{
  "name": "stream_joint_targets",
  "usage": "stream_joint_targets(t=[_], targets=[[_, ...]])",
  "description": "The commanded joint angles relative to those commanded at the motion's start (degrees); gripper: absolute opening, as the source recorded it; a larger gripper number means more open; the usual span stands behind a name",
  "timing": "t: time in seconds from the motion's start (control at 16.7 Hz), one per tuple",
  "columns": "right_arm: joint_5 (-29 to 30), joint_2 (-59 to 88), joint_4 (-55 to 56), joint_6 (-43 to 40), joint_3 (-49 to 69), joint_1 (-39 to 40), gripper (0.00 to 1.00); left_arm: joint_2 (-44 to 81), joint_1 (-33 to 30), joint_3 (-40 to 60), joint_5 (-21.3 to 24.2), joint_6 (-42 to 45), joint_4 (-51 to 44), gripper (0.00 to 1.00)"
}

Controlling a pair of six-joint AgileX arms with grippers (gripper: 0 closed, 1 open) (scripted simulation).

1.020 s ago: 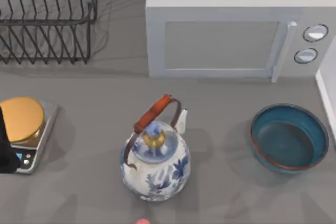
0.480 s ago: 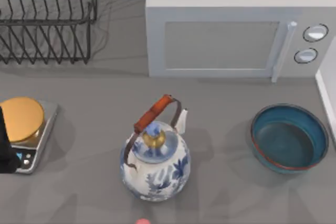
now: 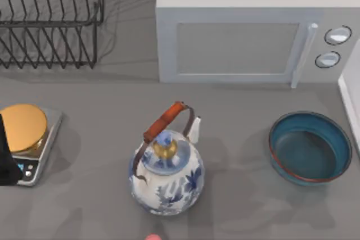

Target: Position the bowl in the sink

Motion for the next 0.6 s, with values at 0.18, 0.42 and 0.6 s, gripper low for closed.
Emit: stream_joint_targets(t=[0.18, 0.42, 0.6], targets=[[-0.02, 13.2, -9.61, 1.51, 10.69, 1.43, 1.0, 0.0, 0.0, 0.0, 0.0, 0.0, 0.0, 1.0], [-0.1, 26.11, -18.23, 2.97, 21.4, 2.79, 1.0, 0.0, 0.0, 0.0, 0.0, 0.0, 0.0, 1.0], [-0.15, 30.06, -21.03, 3.45, 25.21, 3.26, 1.0, 0.0, 0.0, 0.0, 0.0, 0.0, 0.0, 1.0]])
